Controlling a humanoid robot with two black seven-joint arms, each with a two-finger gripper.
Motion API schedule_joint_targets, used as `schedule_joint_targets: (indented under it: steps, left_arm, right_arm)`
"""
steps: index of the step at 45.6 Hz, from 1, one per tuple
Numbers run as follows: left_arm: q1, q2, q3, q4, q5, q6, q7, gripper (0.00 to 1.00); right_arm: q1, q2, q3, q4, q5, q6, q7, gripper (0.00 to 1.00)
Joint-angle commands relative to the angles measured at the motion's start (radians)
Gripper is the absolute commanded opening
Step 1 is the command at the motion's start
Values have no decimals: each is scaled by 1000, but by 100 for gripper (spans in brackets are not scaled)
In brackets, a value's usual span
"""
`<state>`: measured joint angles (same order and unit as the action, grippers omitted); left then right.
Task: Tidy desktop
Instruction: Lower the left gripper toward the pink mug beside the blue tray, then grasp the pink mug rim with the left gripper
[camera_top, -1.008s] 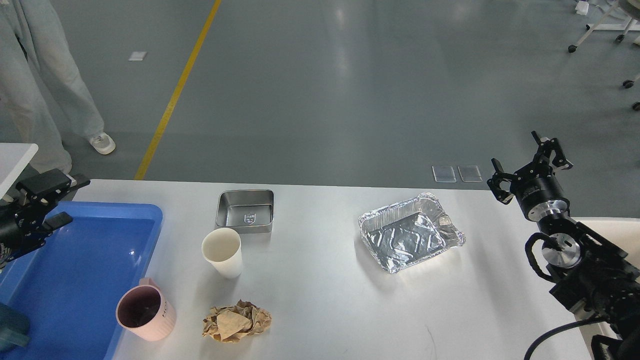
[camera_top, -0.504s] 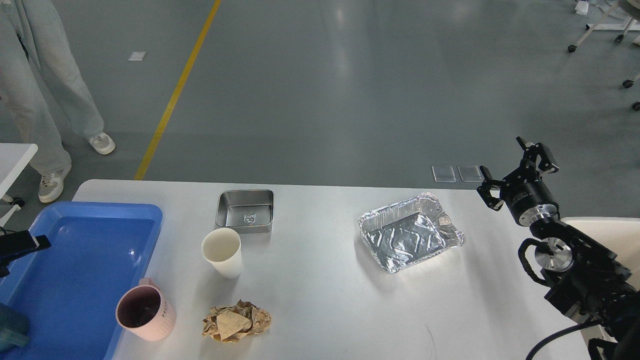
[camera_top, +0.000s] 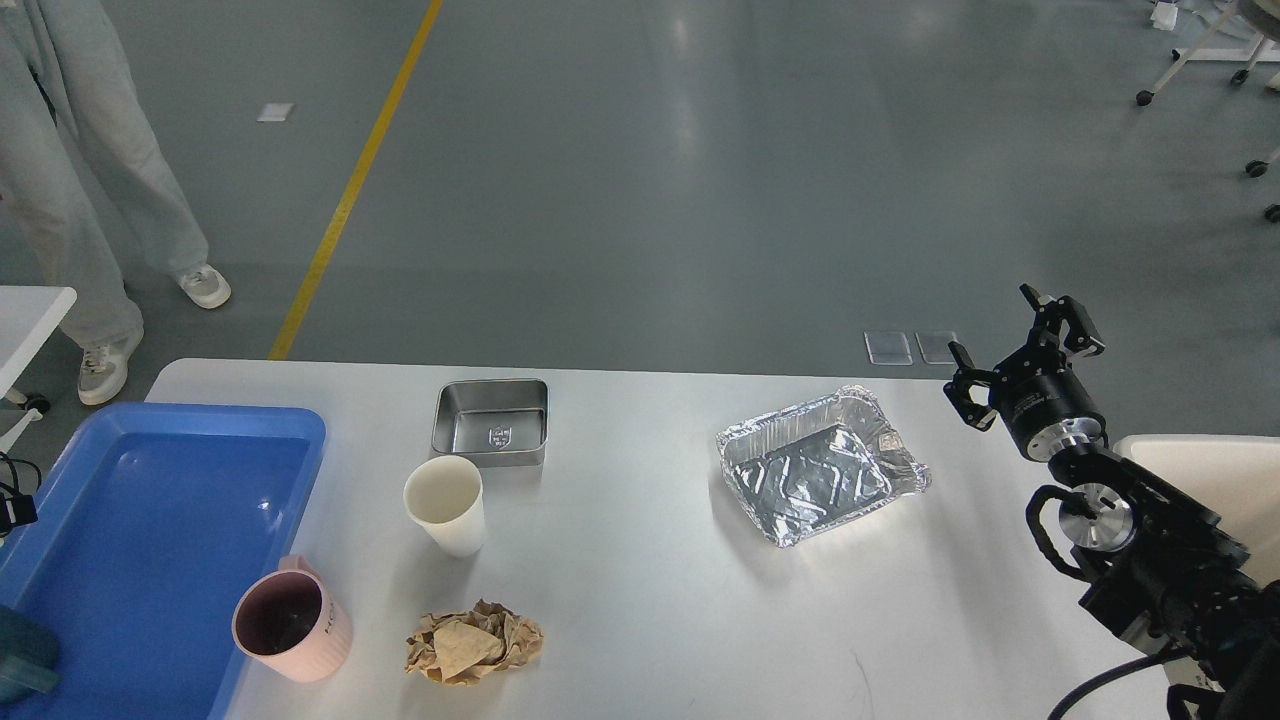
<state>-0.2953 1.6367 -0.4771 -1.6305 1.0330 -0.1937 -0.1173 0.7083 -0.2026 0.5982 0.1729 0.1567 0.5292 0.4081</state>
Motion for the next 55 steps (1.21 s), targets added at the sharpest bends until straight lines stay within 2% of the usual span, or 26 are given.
schedule_joint_targets:
  steps: [1, 11, 19, 26, 34, 42, 47, 55]
  left_arm:
    - [12, -41, -1, 4, 2, -1, 2, 95]
    - [12, -234, 0, 17, 50, 7, 13, 94]
    - [16, -389, 12, 63, 120, 22, 60, 89]
    - [18, -449, 43, 89, 130, 28, 77, 82]
    - [31, -498, 45, 113, 130, 27, 128, 74]
    - [36, -537, 46, 123, 130, 25, 130, 67]
    - [38, -548, 48, 123, 130, 20, 136, 57]
    - [65, -548, 48, 123, 131, 13, 140, 37]
  right_arm:
    - [-4, 0, 0, 0, 1, 0, 1, 100]
    - [-4, 0, 0, -1, 1, -1, 1, 100]
    - [-4, 0, 0, -1, 0, -3, 1, 100]
    - [-4, 0, 0, -1, 1, -3, 1, 100]
    - [-12, 0, 0, -1, 1, -3, 1, 100]
    - [-12, 0, 0, -1, 1, -5, 1, 100]
    - [-13, 0, 0, -3, 0, -5, 1, 100]
    - [-13, -3, 0, -3, 0, -5, 1, 100]
